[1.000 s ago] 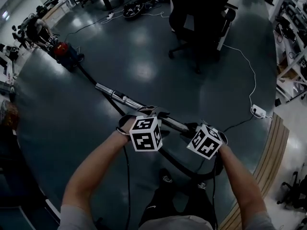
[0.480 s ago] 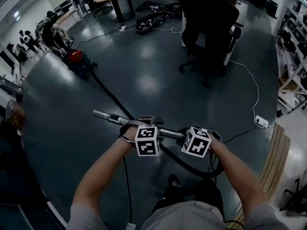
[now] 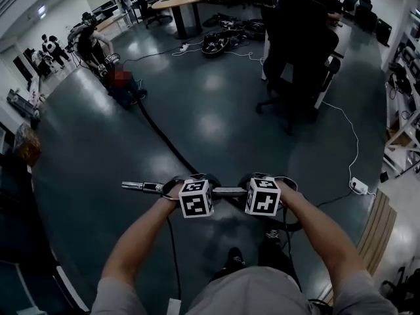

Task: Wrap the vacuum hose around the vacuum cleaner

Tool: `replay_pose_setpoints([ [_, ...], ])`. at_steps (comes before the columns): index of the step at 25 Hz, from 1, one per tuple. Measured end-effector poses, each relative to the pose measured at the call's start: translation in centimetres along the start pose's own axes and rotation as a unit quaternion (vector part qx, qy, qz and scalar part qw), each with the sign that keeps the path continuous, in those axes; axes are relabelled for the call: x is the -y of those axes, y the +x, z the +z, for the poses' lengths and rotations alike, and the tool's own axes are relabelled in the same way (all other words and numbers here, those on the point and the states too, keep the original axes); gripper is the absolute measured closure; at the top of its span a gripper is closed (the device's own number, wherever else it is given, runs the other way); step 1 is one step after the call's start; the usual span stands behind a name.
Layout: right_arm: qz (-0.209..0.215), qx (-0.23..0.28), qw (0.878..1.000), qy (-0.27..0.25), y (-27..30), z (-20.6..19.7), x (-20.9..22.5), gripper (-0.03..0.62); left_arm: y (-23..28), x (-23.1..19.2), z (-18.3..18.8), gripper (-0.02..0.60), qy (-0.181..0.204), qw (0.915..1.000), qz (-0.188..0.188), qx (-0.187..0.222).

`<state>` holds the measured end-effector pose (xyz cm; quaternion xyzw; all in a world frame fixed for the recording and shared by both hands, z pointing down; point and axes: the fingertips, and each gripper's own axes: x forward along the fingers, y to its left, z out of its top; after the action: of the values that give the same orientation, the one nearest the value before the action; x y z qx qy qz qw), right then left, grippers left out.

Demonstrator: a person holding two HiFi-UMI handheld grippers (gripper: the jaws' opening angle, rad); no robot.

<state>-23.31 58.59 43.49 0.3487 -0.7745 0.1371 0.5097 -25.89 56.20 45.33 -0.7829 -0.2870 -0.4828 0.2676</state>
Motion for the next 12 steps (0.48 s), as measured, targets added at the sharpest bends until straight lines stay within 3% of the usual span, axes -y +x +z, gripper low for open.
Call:
replay_pose_setpoints([
  [3, 0.024, 0.002, 1.0, -0.01, 0.1, -0.1, 0.4, 0.425, -0.2, -0.3, -0.3, 0.417, -0.023, 0.9995, 0.024, -0.002],
  [7, 0.005, 0.025, 0.999, -0.04, -0.4, 0.0, 3.4, 0.425, -0.1, -2.6, -0.7, 0.417, -0.076, 0.9955, 0.055, -0.017],
  [12, -0.013, 0.068, 0.997, -0.044, -2.8, -0.6, 6.3, 0.419, 0.2, -3.3, -2.2, 0.417, -0.175, 0.9817, 0.072, -0.021],
])
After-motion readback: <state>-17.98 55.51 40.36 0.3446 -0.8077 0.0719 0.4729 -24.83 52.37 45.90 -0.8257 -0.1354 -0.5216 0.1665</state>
